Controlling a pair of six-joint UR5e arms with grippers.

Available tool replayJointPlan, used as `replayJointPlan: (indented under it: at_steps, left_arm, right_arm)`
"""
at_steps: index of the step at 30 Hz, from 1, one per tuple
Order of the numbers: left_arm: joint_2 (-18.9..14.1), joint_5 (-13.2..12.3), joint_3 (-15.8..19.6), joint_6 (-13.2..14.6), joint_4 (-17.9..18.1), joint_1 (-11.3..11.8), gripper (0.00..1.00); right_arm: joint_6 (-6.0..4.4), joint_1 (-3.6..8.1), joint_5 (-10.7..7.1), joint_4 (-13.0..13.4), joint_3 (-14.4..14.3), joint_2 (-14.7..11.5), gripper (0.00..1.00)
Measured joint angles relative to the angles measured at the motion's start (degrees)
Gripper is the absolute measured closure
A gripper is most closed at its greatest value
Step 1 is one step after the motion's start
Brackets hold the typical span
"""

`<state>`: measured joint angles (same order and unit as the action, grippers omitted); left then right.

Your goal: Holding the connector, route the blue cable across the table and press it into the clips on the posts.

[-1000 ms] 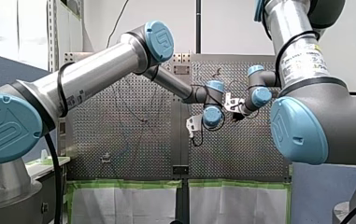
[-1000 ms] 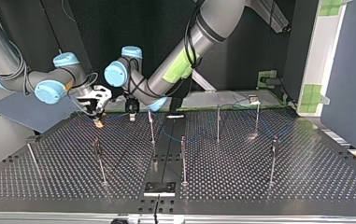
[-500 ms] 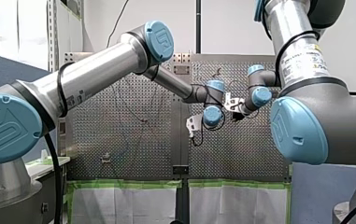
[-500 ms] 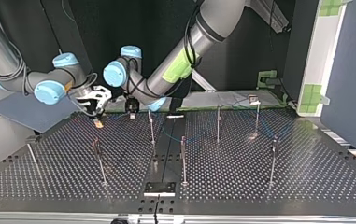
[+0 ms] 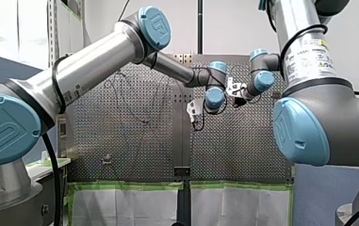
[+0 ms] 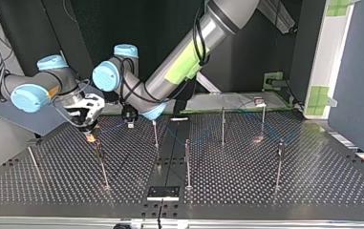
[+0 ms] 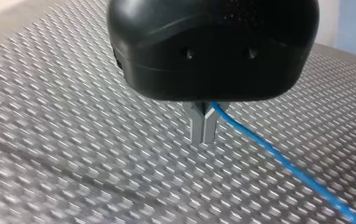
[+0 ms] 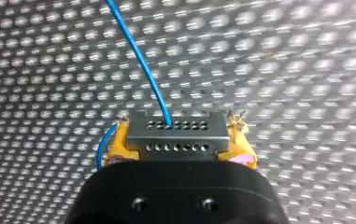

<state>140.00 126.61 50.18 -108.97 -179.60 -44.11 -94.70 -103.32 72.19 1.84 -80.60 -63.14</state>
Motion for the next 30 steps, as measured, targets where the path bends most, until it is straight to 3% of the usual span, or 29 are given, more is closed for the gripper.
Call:
replayJointPlan:
  at_steps: [10,14,21,30]
  left_arm:
    - [-6.3,0.1,0.0,0.9,-0.6,-0.9,1.00]
    - [-7.1,0.1,0.0,1.0,-0.8,-1.5,1.00]
    - [-7.7,0.1,0.0,1.0,-0.9,-2.6,1.00]
    - [-8.8,0.1,-0.1,0.9,-0.8,-3.4,1.00]
  right_arm:
    - [-1.39,0.33,-0.33,-2.6,1.1,-5.8,1.00]
    - [-1.53,0.50,-0.37,-3.6,1.2,-7.9,1.00]
    - [-1.55,0.87,-0.66,-4.8,1.3,-9.8,1.00]
    - [-1.48,0.55,-3.11,-6.1,2.0,-11.2,1.00]
